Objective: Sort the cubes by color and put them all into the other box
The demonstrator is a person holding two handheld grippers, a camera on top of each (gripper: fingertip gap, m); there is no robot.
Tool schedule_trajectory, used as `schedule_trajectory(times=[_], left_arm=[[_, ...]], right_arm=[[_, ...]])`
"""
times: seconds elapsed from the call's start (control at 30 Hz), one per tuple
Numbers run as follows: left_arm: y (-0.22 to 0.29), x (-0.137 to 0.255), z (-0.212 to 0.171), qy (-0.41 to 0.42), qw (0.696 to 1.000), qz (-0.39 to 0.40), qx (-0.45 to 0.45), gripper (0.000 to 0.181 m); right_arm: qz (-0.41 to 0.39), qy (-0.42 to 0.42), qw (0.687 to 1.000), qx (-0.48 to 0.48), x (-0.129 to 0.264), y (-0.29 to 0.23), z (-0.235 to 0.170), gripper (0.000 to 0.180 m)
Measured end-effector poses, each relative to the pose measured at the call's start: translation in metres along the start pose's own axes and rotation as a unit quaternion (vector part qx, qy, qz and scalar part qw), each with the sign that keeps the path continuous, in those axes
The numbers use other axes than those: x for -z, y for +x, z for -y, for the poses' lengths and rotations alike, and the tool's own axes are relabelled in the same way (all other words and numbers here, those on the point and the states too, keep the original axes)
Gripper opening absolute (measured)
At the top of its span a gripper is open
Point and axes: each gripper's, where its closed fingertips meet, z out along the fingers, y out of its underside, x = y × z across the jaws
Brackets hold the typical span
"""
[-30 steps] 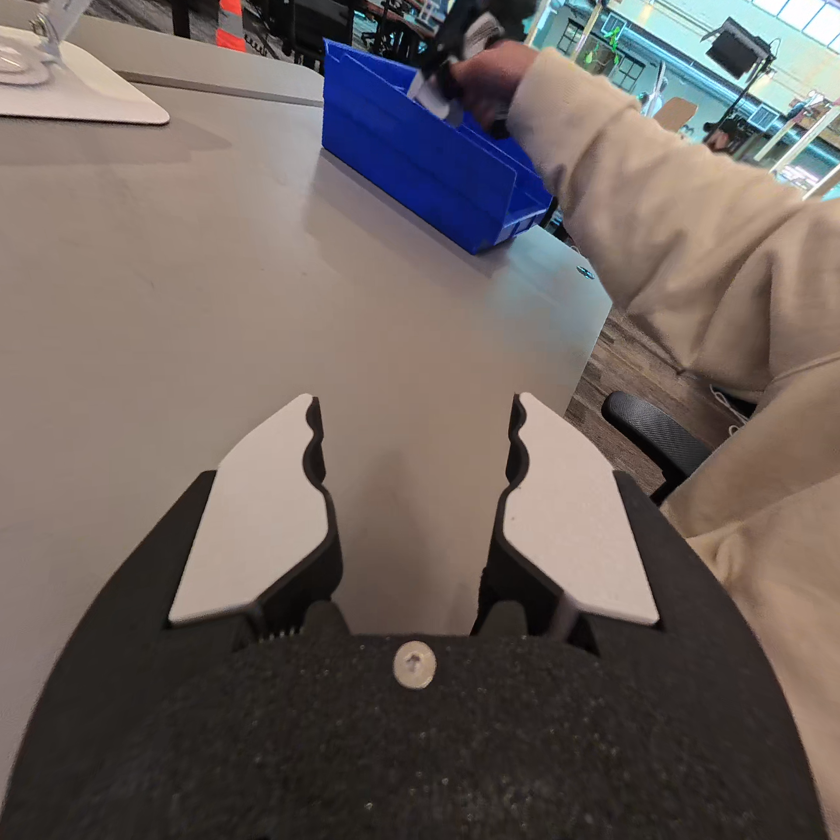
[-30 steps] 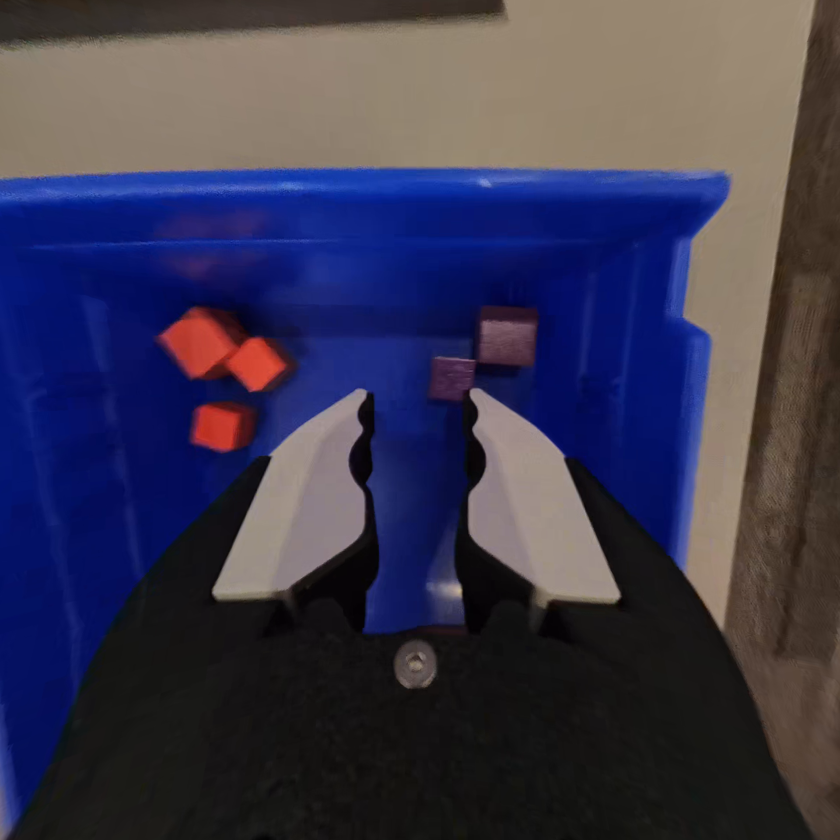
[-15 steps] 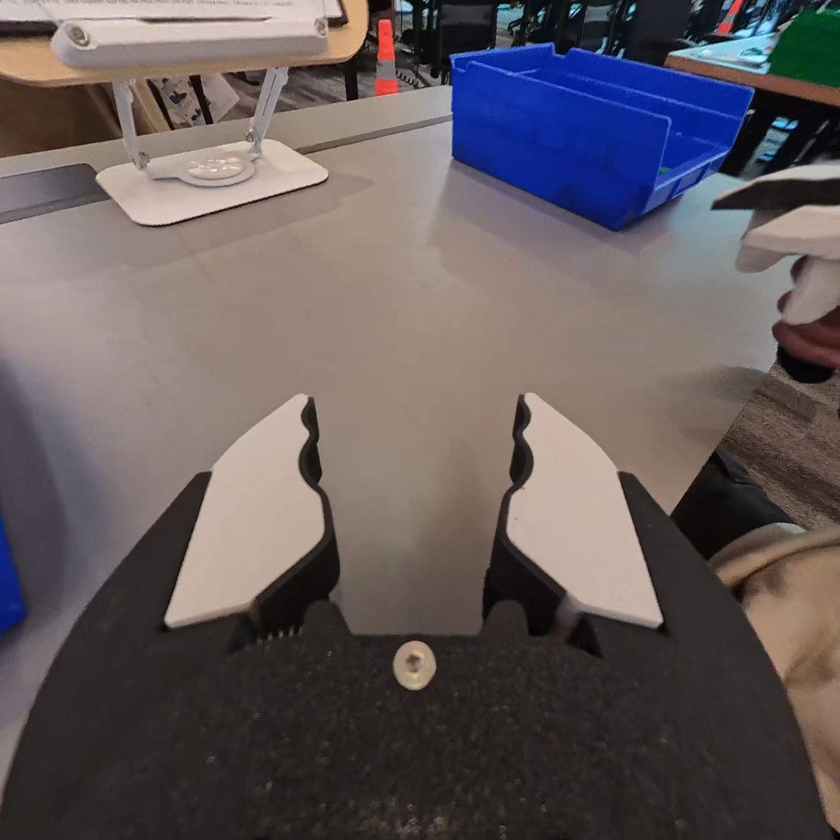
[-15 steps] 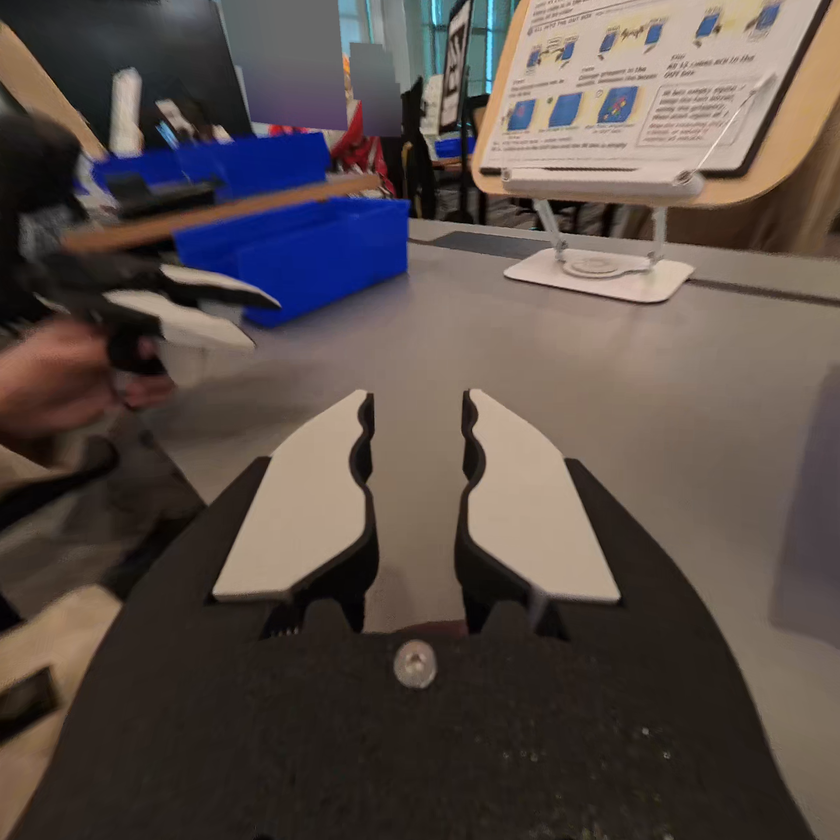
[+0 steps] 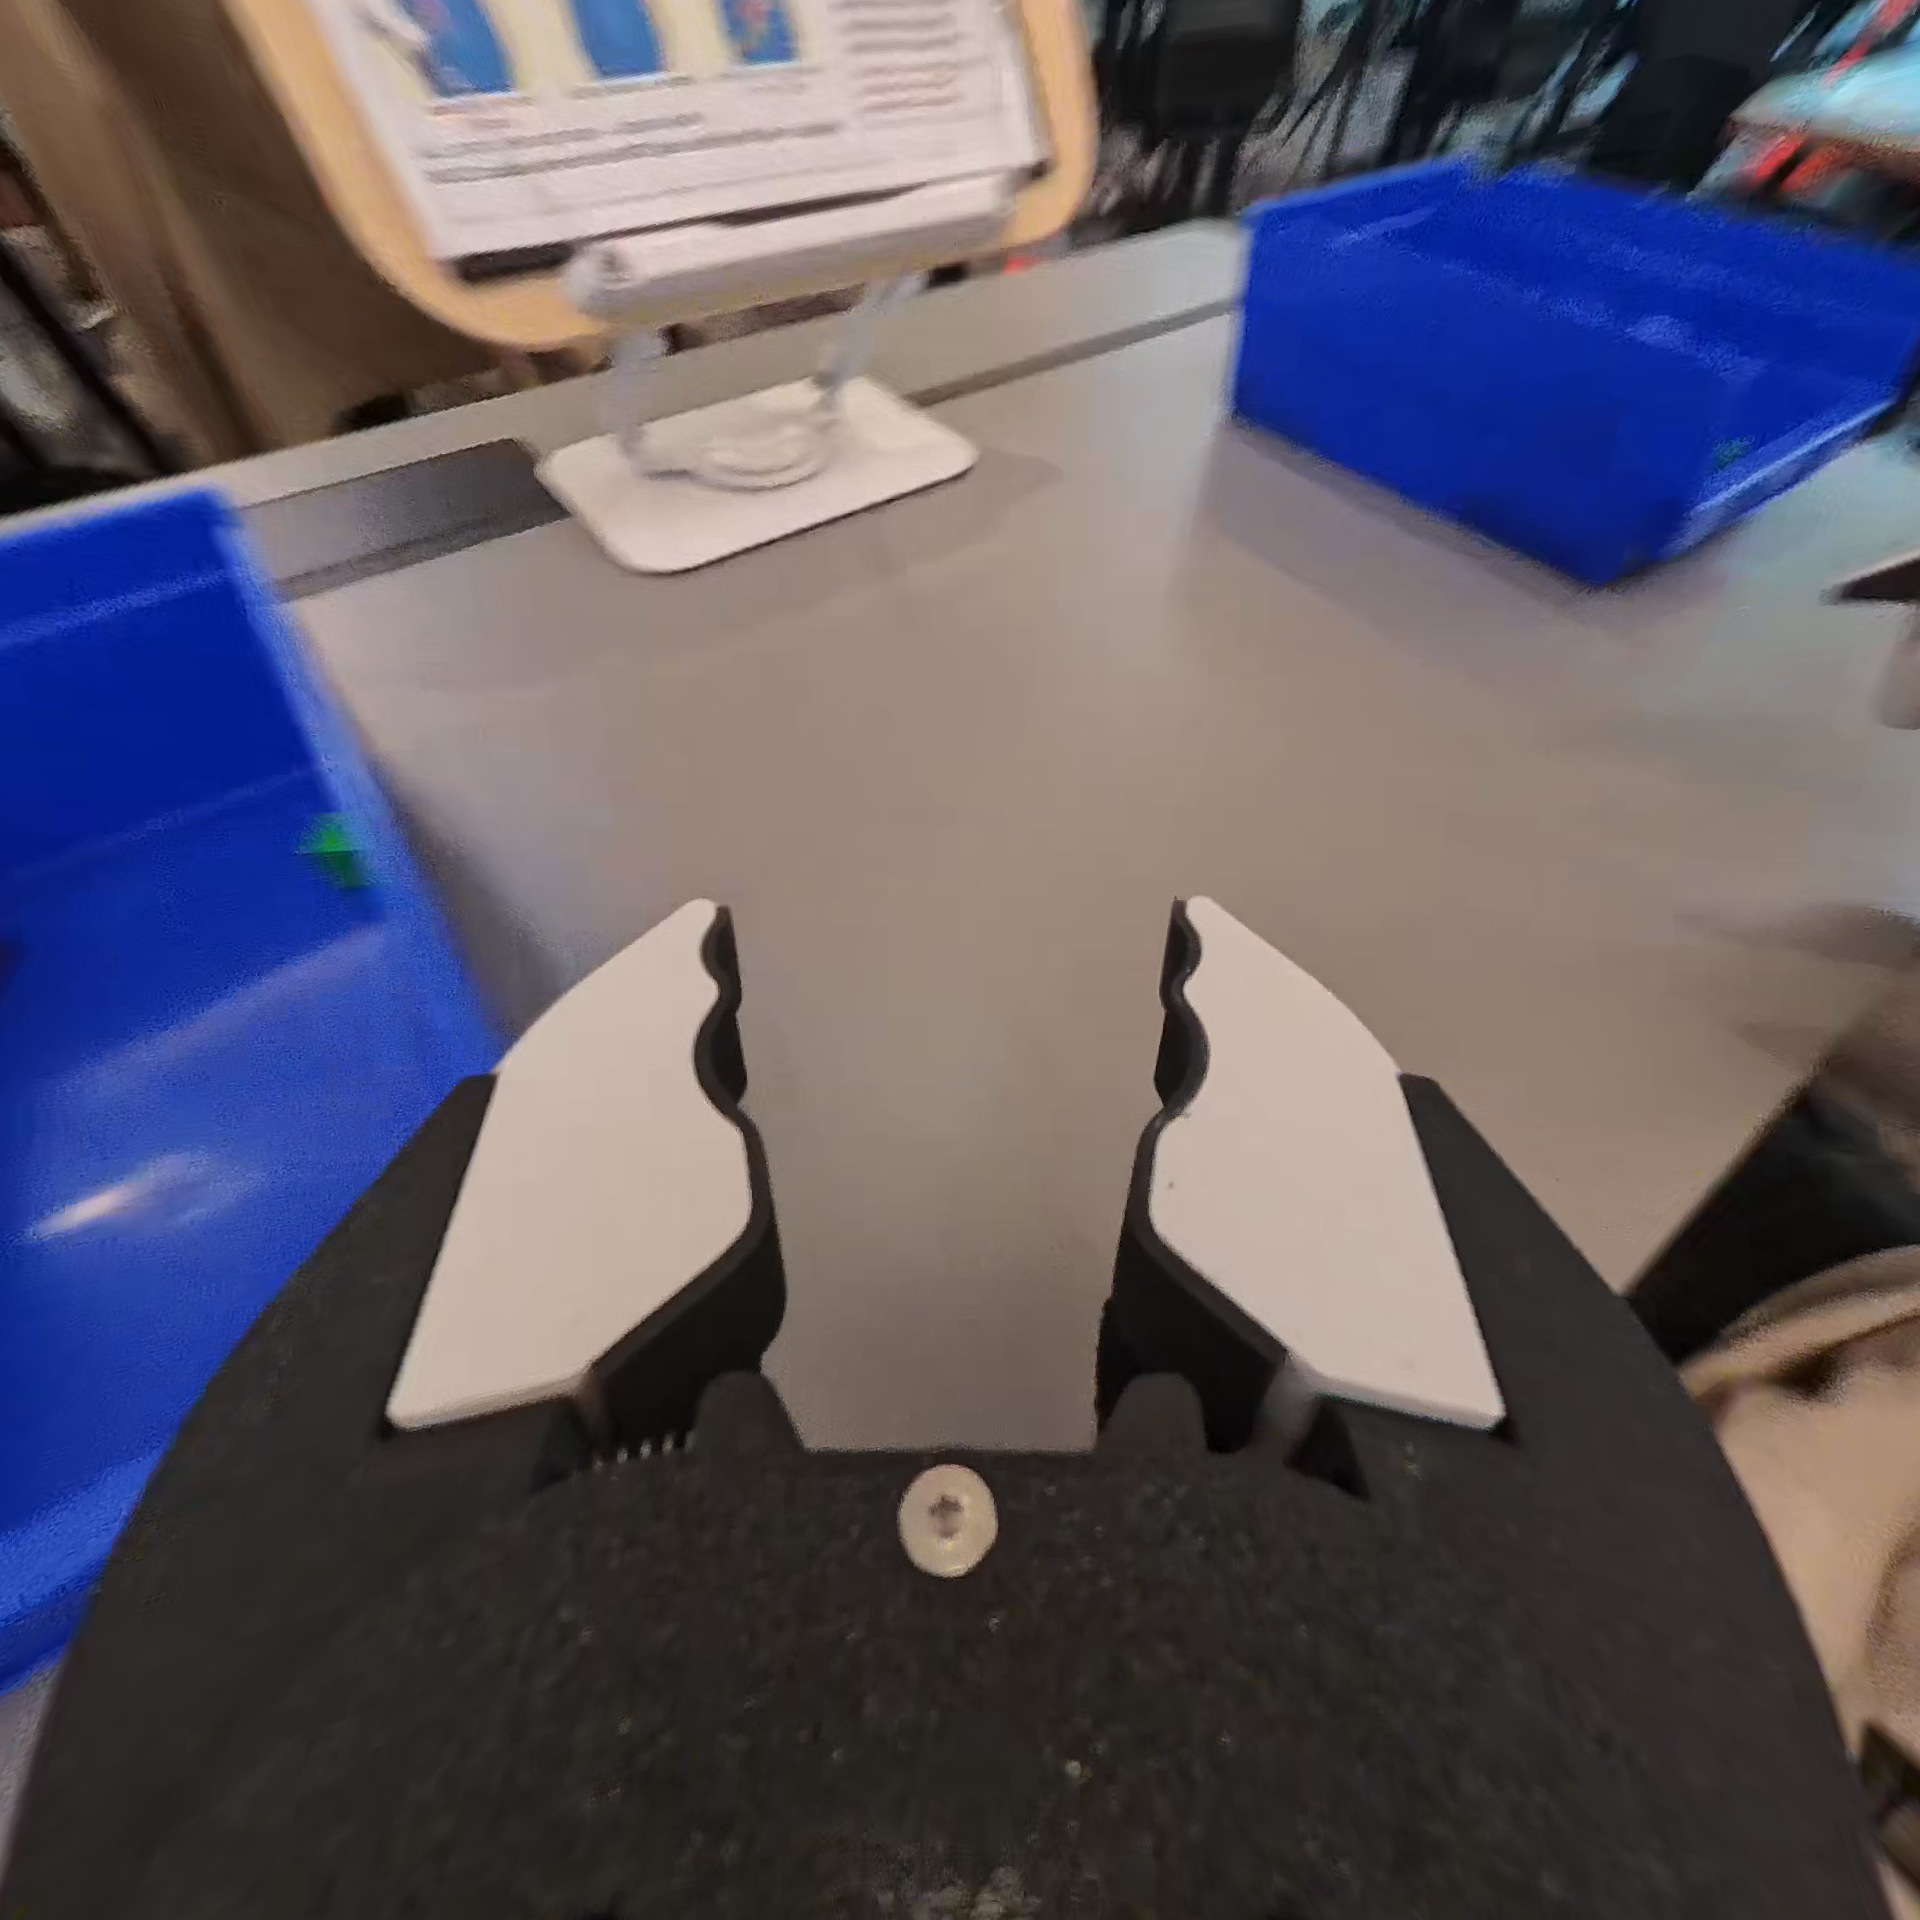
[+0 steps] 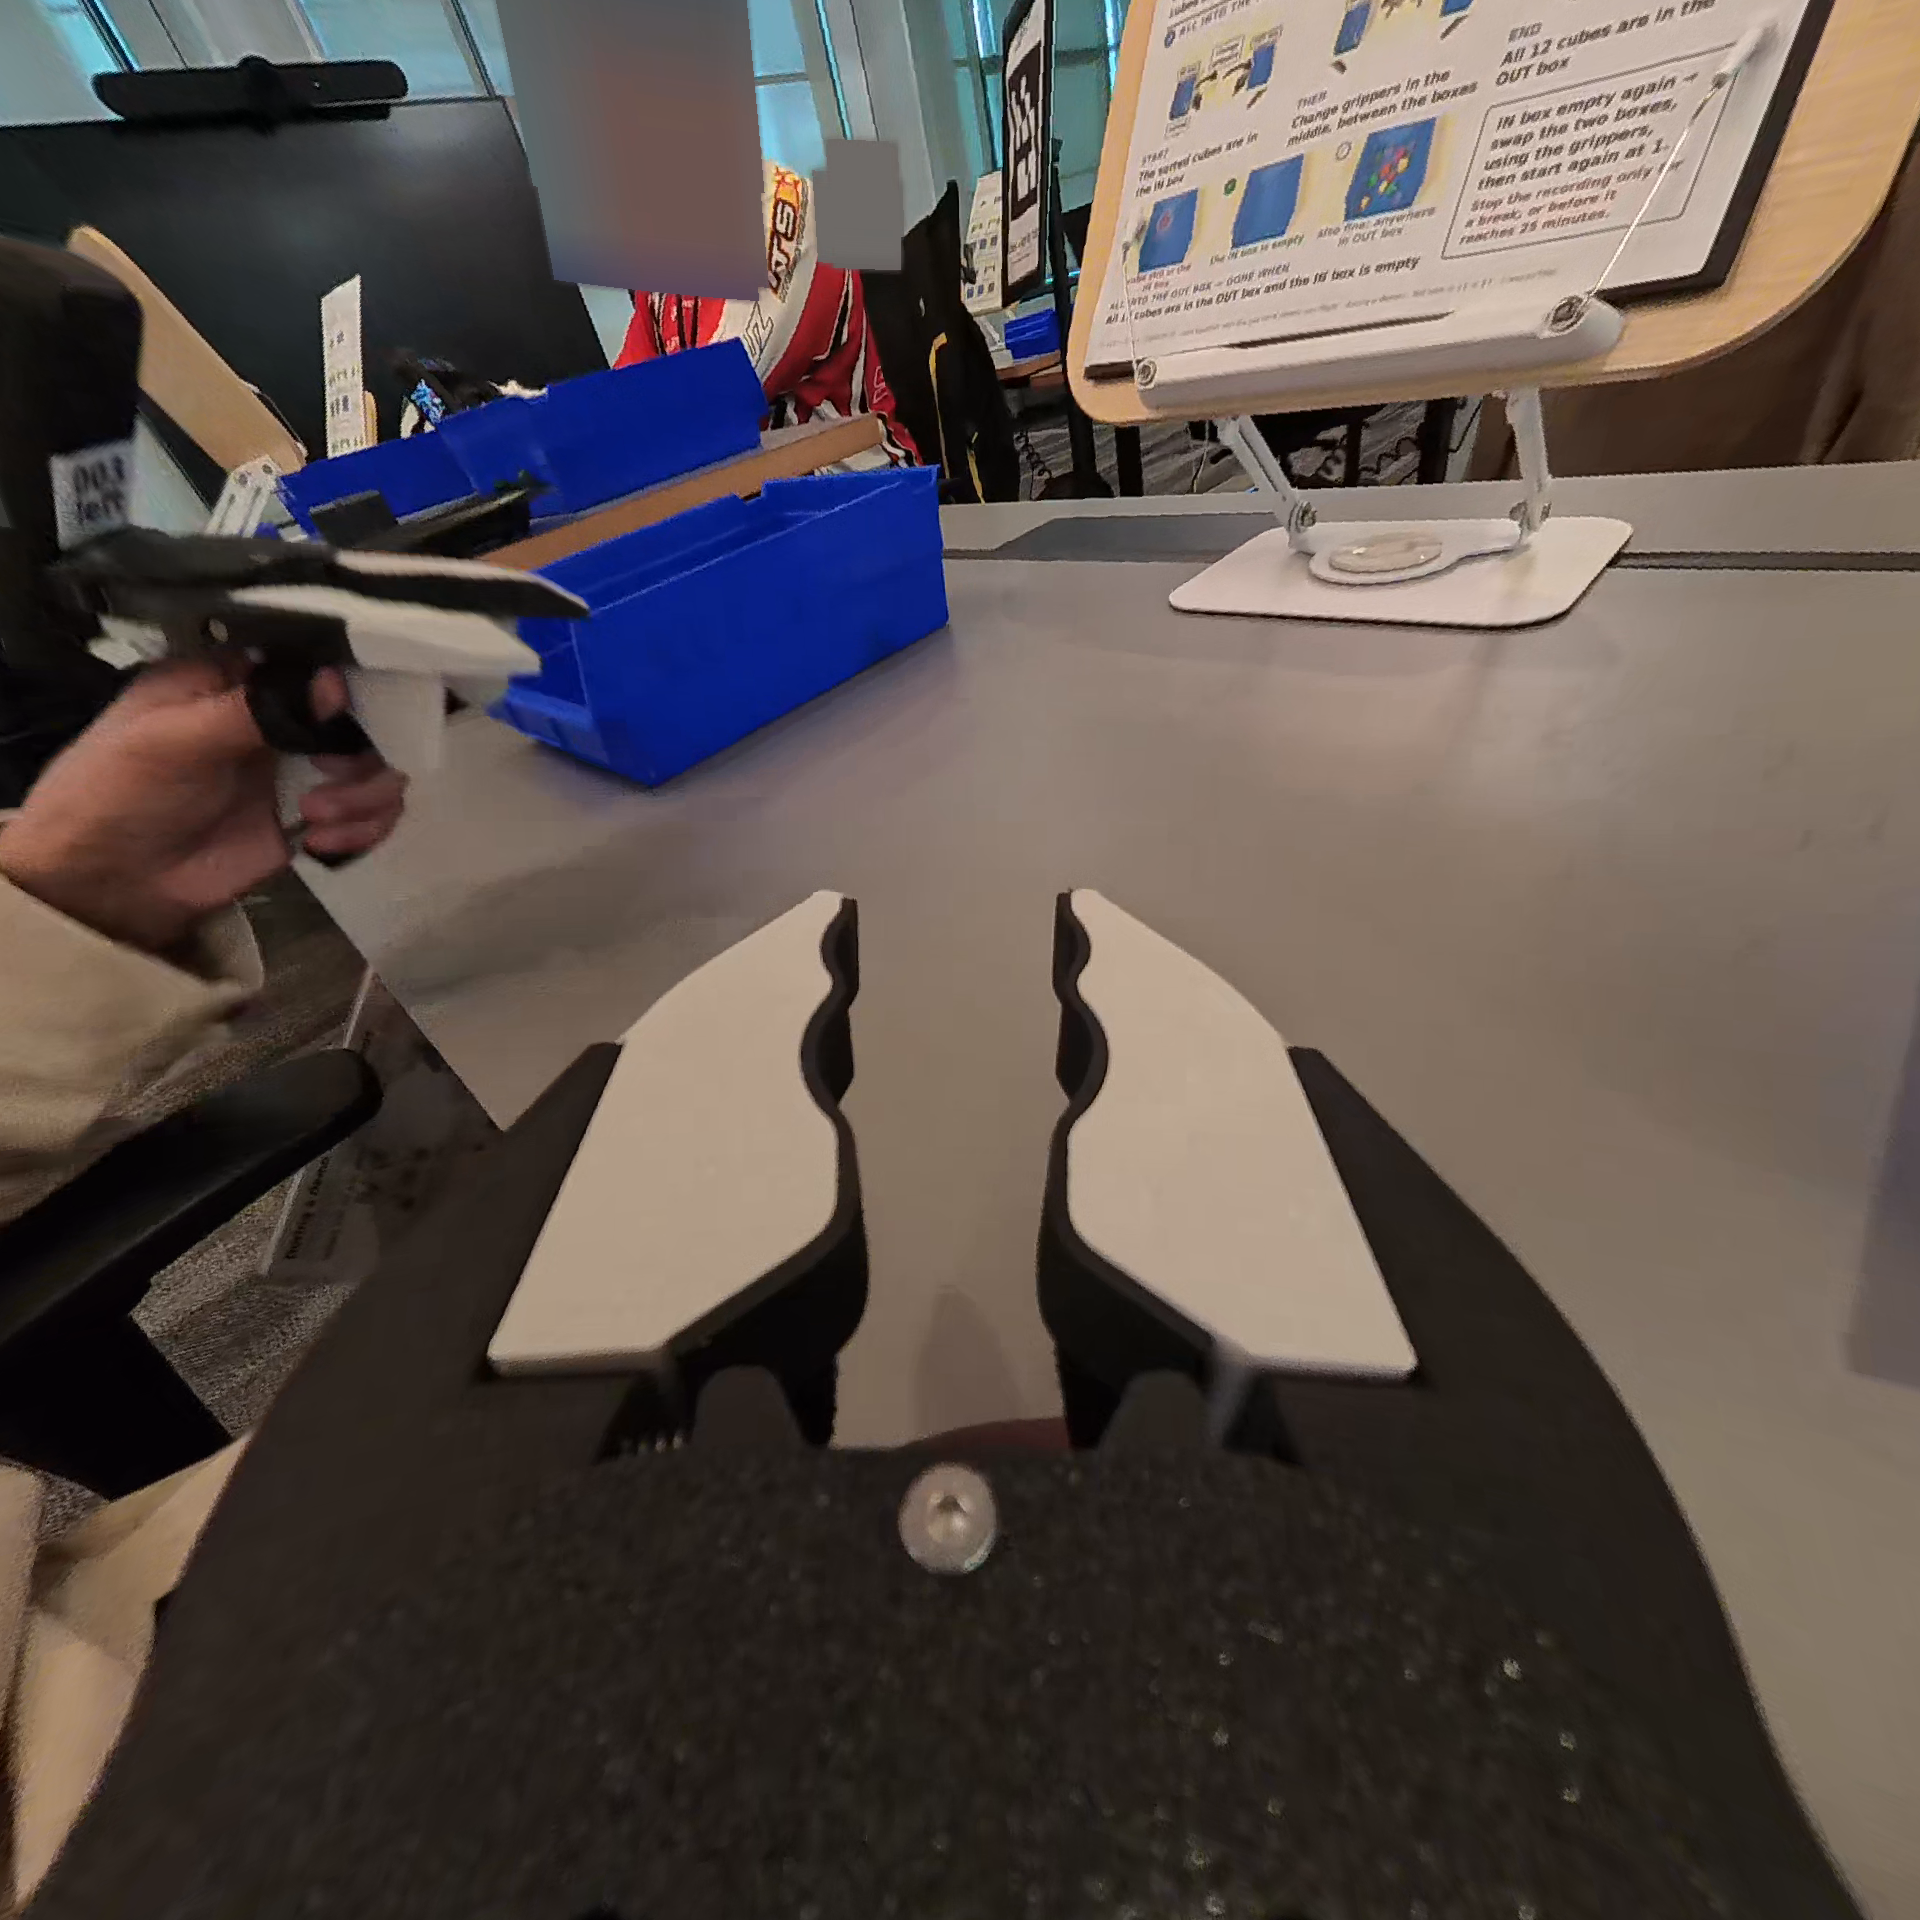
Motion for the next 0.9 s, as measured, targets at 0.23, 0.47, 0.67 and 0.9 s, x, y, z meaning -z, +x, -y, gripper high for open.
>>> schedule_trajectory(times=[0.23,0.47,0.67,0.9], left_arm=[[-0.211,-0.02,0.014,-0.259,0.953,0.14,-0.066,0.071],[-0.337,-0.082,-0.042,-0.45,0.877,0.16,-0.051,0.053],[-0.349,-0.084,-0.078,-0.548,0.823,0.138,-0.058,0.057],[-0.338,-0.08,-0.085,-0.544,0.833,0.1,-0.027,0.022]], right_arm=[[0.015,-0.01,1.0,-0.002,-0.007,0.0,-0.003,0.035],[0.028,-0.019,0.999,0.006,-0.009,-0.004,-0.005,0.033],[0.025,-0.023,0.999,-0.01,-0.003,0.003,-0.009,0.032],[0.021,-0.025,0.999,-0.014,-0.001,0.006,-0.009,0.031]])
